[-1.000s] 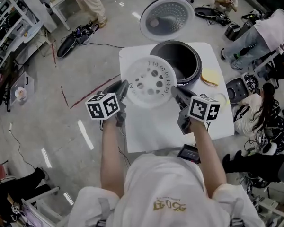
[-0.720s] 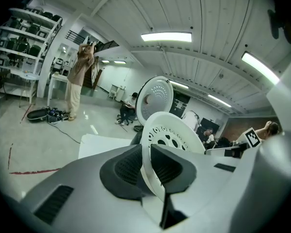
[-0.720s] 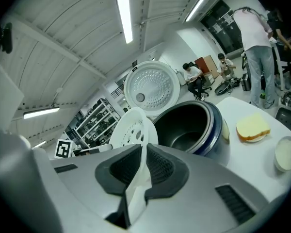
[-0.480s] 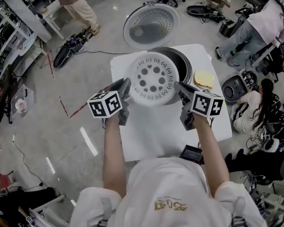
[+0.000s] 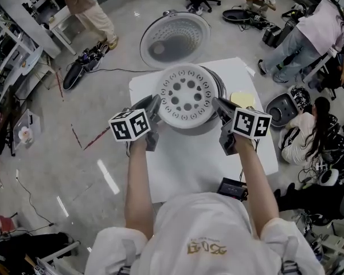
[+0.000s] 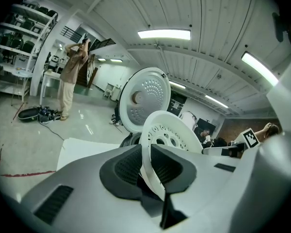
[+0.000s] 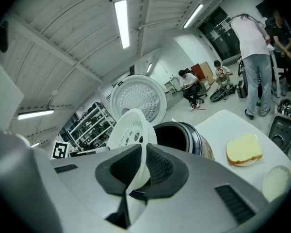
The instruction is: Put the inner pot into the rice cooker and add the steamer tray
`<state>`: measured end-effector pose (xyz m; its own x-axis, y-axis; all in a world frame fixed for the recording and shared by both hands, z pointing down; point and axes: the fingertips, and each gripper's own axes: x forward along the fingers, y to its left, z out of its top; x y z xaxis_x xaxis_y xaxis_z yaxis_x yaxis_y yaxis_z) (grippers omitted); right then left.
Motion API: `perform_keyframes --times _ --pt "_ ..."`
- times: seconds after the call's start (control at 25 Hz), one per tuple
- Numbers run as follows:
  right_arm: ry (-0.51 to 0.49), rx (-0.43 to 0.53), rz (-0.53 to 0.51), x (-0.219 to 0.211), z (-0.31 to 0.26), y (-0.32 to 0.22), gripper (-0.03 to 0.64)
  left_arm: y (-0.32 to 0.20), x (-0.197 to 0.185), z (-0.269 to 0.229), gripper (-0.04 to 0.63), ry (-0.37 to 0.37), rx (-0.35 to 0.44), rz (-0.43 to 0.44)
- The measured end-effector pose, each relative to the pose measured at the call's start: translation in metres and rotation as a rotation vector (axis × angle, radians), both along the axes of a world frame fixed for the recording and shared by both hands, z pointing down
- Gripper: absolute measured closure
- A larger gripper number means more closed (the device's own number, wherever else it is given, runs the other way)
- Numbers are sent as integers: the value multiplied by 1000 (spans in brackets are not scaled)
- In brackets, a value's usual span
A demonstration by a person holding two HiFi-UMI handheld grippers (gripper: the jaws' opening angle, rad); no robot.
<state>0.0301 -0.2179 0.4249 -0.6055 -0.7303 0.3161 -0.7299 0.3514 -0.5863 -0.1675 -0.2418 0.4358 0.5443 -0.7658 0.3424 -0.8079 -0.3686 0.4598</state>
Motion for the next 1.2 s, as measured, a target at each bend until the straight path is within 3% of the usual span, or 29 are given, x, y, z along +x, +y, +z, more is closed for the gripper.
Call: perform_keyframes --times 0.6,0.92,1.2 --pt "12 -8 5 32 7 -47 572 -37 32 10 520 18 -30 17" --pt "64 -33 6 40 29 -61 571 -48 41 25 517 -64 -54 21" --pt "134 -8 -9 38 36 -63 563 -49 42 33 500 -239 -38 29"
